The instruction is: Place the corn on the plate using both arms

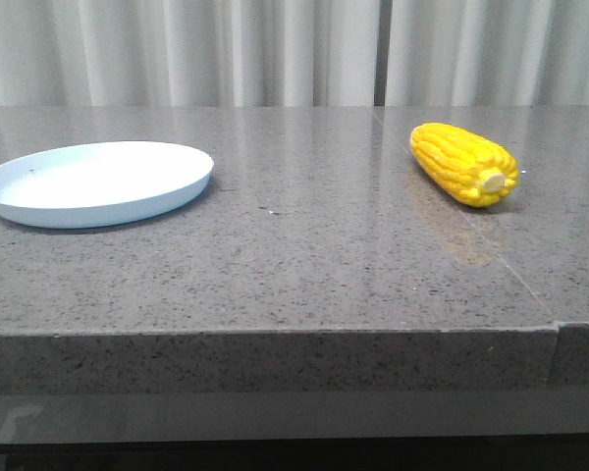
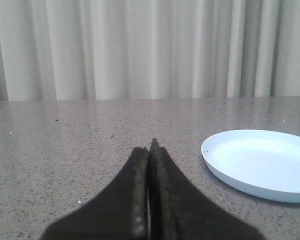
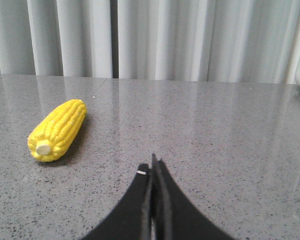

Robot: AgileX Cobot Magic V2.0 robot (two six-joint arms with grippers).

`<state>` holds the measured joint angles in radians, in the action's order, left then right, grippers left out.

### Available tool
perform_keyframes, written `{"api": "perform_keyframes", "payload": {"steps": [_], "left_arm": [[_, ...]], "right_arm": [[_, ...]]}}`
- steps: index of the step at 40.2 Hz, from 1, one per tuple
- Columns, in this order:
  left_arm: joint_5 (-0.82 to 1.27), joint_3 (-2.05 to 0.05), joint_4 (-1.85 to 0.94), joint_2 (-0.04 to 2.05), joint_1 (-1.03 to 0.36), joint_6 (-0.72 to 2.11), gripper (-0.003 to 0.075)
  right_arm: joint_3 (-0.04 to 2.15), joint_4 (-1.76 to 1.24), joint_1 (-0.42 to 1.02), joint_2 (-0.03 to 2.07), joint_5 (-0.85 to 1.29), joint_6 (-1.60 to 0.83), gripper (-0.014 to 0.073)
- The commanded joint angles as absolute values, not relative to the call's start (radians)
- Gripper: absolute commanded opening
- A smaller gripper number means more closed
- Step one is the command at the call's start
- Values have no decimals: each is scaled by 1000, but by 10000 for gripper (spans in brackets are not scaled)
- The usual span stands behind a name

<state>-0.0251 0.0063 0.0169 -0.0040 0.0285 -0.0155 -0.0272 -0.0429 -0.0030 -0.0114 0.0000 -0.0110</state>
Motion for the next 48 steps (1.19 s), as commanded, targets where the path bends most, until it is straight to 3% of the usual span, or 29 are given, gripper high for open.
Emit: {"api": "perform_keyframes", "payload": {"steps": [1, 8, 15, 19, 31, 34, 36, 37, 39, 42, 44, 46, 48], "left_arm": [[-147, 7, 10, -23, 30, -14, -20], [-341, -59, 0, -21, 30, -14, -20], [52, -332, 103, 67, 30, -14, -20], [223, -446, 126, 185, 30, -14, -20], [261, -508, 126, 325, 28, -14, -20], [258, -508, 126, 325, 28, -14, -4], [253, -508, 126, 325, 28, -14, 63], [253, -508, 126, 325, 28, -14, 105], [253, -508, 124, 325, 28, -14, 240], [253, -508, 100, 325, 28, -14, 506], [253, -508, 93, 325, 28, -14, 650], [255, -508, 93, 325, 28, -14, 708], [253, -508, 93, 325, 28, -14, 681]], "right_arm": [[-9, -58, -6, -23, -103, 11, -68], [79, -125, -6, -23, 10, 50, -67], [338, -125, -6, 61, 297, 50, -58], [451, -124, -6, 191, 351, 50, -58], [546, -120, -6, 386, 307, 41, -50], [546, -120, -6, 385, 305, 41, 23], [544, -120, -6, 385, 302, 41, 116], [544, -120, -6, 385, 302, 41, 204], [543, -119, -6, 385, 301, 41, 343], [543, -119, -6, 385, 301, 41, 538], [543, -119, -6, 385, 301, 41, 621], [543, -119, -6, 385, 304, 41, 667], [543, -119, -6, 385, 304, 41, 654]]}}
